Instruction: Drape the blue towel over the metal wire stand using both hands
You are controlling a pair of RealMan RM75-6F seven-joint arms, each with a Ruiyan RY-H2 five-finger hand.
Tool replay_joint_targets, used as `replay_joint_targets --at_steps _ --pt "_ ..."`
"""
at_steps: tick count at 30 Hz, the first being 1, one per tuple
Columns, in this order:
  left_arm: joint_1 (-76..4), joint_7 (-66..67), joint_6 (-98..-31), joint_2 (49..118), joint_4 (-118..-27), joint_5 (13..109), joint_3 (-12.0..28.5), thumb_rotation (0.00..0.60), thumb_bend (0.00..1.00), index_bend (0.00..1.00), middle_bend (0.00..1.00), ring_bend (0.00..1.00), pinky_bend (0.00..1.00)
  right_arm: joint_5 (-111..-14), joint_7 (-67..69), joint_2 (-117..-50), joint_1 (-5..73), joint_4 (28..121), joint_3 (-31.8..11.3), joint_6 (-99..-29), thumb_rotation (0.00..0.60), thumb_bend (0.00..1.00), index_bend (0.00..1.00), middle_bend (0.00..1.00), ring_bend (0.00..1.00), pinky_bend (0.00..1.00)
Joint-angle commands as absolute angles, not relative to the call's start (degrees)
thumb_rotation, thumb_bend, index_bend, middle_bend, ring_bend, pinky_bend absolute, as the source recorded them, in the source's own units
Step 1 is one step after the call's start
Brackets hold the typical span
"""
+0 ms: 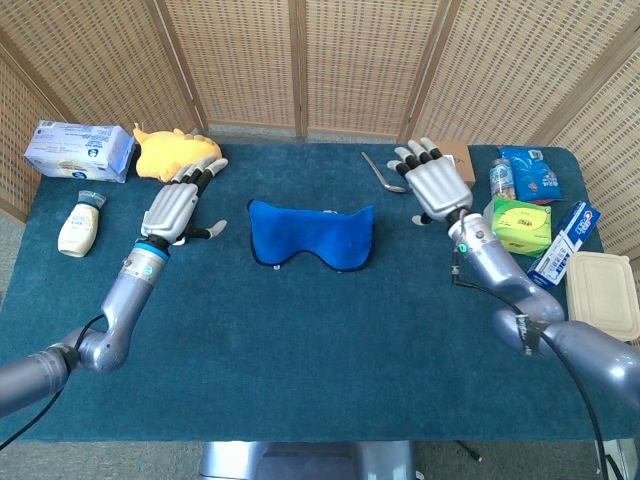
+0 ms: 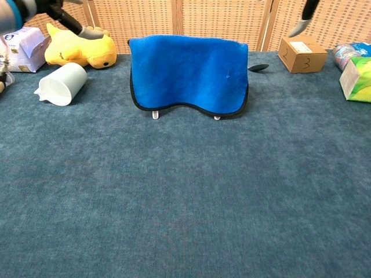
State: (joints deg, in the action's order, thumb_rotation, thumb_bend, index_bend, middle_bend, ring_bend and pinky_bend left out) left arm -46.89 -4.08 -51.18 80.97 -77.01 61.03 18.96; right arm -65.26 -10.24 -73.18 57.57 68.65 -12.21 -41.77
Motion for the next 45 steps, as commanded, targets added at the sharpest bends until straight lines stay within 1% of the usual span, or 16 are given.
replay_joint_targets --at_steps 1,5,10,12,14,16,20,25,29,35,41,45 --pt "-43.9 -4.0 -53.5 77.6 -81.7 60.8 18.0 0.600 0.39 0.06 0.00 0.00 0.00 -66.7 -7.8 -71.0 55.2 70.6 -12.1 -44.4 0.600 0.00 0.22 0.11 0.00 0.00" --pt "-40.3 -4.3 -56.4 73.9 -87.0 61.5 16.7 0.600 0.39 0.10 0.00 0.00 0.00 -68.4 -3.8 -68.4 51.9 73.3 -12.0 -47.9 0.600 0.00 0.24 0.13 0.00 0.00" --pt "-34.3 -5.0 -61.1 68.3 -95.2 63.3 14.0 0.600 0.39 0.12 0.00 0.00 0.00 -72.7 2.2 -64.2 46.4 78.9 -11.2 -54.5 0.600 0.00 0.25 0.15 0.00 0.00" --pt "-29.2 -4.1 -65.6 64.5 -100.0 65.8 10.4 0.600 0.39 0.12 0.00 0.00 0.00 -74.4 3.7 -61.4 42.0 83.6 -10.0 -59.6 0.600 0.00 0.26 0.15 0.00 0.00" --pt "-26.1 -3.7 -69.0 62.3 -103.0 68.5 8.3 0.600 0.39 0.12 0.00 0.00 0.00 -75.4 3.6 -59.6 39.1 87.3 -9.2 -63.0 0.600 0.00 0.27 0.15 0.00 0.00" --pt "-24.3 -3.7 -70.9 61.2 -104.5 69.9 7.3 0.600 0.39 0.12 0.01 0.00 0.00 -75.4 3.4 -58.6 37.5 89.4 -8.8 -64.5 0.600 0.00 0.27 0.15 0.00 0.00" --pt "-18.4 -3.0 -77.0 58.6 -107.9 75.0 3.0 0.600 0.39 0.13 0.02 0.00 0.00 -75.8 1.5 -55.5 32.3 95.8 -7.2 -69.5 0.600 0.00 0.28 0.15 0.01 0.00" --pt "-13.4 0.7 -82.1 57.0 -108.8 80.1 -1.0 0.600 0.39 0.14 0.02 0.00 0.00 -76.0 -0.2 -53.0 27.4 101.4 -5.5 -73.2 0.600 0.00 0.27 0.15 0.01 0.01" --pt "-8.5 3.8 -86.8 57.6 -108.8 83.5 -4.3 0.600 0.39 0.14 0.02 0.00 0.00 -76.5 -1.9 -51.2 23.4 104.7 -3.3 -75.4 0.600 0.00 0.27 0.15 0.01 0.01" --pt "-3.6 6.2 -88.8 58.9 -108.0 84.8 -7.9 0.600 0.39 0.14 0.02 0.00 0.00 -75.5 -3.9 -50.3 18.2 107.1 -0.9 -78.0 0.600 0.00 0.26 0.14 0.01 0.01" --pt "-0.7 6.9 -89.2 60.0 -107.2 84.6 -9.3 0.600 0.39 0.14 0.02 0.00 0.00 -74.1 -7.3 -50.8 13.6 108.6 1.0 -80.7 0.600 0.00 0.23 0.14 0.01 0.01" --pt "0.8 7.8 -90.5 60.0 -107.4 84.9 -9.3 0.600 0.39 0.14 0.06 0.00 0.00 -72.9 -8.1 -50.9 11.3 109.2 1.3 -82.0 0.600 0.00 0.23 0.14 0.01 0.01"
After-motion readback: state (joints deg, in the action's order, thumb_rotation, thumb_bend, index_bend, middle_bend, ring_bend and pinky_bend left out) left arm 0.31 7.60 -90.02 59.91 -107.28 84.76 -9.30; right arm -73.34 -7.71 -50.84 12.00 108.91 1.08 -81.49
